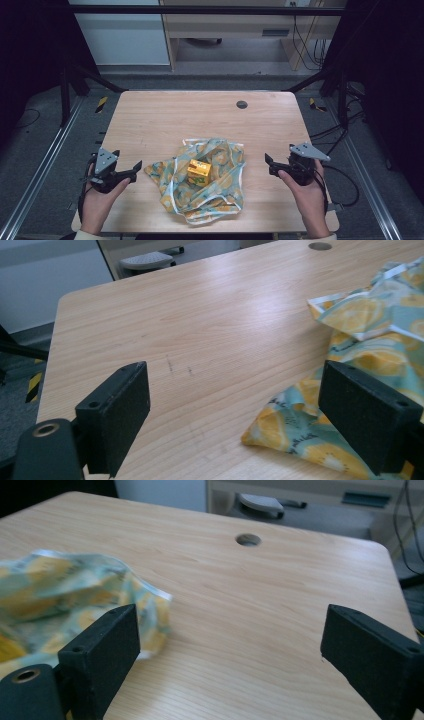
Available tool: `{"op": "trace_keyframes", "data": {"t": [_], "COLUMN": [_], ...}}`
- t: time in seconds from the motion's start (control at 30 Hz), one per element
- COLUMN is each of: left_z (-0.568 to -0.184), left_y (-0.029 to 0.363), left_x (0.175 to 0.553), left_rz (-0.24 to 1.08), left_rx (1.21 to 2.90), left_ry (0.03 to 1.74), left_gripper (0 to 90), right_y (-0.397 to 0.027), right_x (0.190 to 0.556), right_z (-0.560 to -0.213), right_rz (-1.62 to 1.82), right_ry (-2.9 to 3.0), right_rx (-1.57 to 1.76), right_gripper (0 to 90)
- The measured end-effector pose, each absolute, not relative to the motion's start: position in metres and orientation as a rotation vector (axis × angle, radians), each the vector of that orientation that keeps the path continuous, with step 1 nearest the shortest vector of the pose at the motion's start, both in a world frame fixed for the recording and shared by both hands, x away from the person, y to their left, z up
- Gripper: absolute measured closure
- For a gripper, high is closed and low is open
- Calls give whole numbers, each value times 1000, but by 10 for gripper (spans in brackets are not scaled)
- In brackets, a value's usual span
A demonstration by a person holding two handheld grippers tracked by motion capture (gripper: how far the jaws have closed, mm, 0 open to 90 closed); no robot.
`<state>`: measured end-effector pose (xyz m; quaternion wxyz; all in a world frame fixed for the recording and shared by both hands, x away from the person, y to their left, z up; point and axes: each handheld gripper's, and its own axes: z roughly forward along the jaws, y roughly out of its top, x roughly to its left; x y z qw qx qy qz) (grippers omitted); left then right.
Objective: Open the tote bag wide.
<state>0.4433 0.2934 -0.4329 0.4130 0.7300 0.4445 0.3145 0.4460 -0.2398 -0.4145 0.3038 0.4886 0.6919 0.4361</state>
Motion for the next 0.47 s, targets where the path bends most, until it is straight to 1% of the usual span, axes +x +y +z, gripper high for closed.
{"op": "trace_keyframes", "data": {"t": [0.17,0.3,0.47], "left_z": [-445,-457,-459], "left_y": [307,325,340], "left_x": [464,480,485], "left_rz": [787,759,704], "left_rx": [1843,1864,1770], "left_ry": [1185,1246,1315], "left_gripper": [109,93,90], "right_y": [-255,-265,-273], "right_x": [452,459,467], "right_z": [-437,-465,-476], "right_rz": [1080,1023,1005], "right_ry": [1801,1880,1895], "right_rx": [1328,1387,1457], "right_gripper": [80,57,75]}}
